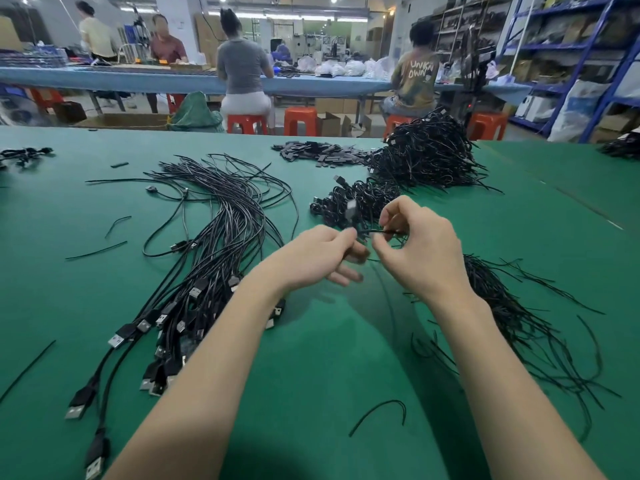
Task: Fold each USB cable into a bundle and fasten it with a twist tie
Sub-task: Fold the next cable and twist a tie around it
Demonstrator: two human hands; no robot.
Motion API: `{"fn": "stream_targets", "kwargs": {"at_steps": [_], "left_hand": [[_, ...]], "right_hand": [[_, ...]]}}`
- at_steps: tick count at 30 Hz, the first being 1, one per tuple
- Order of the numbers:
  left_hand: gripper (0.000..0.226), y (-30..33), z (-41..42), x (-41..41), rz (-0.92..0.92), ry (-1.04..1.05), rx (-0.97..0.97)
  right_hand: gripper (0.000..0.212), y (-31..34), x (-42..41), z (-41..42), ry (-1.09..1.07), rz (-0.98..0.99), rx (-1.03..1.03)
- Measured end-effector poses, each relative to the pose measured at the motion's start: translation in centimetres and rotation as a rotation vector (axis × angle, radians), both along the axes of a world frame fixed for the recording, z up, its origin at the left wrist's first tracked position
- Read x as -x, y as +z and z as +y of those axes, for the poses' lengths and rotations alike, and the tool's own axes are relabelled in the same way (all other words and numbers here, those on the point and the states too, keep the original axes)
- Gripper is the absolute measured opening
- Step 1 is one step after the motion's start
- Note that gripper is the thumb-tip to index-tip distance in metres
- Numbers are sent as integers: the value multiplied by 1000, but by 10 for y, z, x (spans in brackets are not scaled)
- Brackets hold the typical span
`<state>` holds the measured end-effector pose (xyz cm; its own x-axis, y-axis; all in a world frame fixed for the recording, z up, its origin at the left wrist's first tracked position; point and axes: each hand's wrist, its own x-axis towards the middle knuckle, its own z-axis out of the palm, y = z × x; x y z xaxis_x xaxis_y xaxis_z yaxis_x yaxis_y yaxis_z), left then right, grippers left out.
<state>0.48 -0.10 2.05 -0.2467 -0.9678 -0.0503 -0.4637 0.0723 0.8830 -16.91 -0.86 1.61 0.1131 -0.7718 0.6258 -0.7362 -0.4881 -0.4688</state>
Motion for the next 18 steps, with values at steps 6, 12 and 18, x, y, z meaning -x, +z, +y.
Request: {"fn": "stream_targets", "kwargs": {"at_steps": [6,12,18], "left_hand": [[47,-6,-9,4,667,260,74],[59,6,-2,-21,1212,-87,-102],[53,7,7,-33,699,-328,-243]], "right_hand": [[12,9,-20,8,538,-454,-714],[17,-13,-15,9,587,-140,-911],[50,-13,-2,0,116,53,-647]]}}
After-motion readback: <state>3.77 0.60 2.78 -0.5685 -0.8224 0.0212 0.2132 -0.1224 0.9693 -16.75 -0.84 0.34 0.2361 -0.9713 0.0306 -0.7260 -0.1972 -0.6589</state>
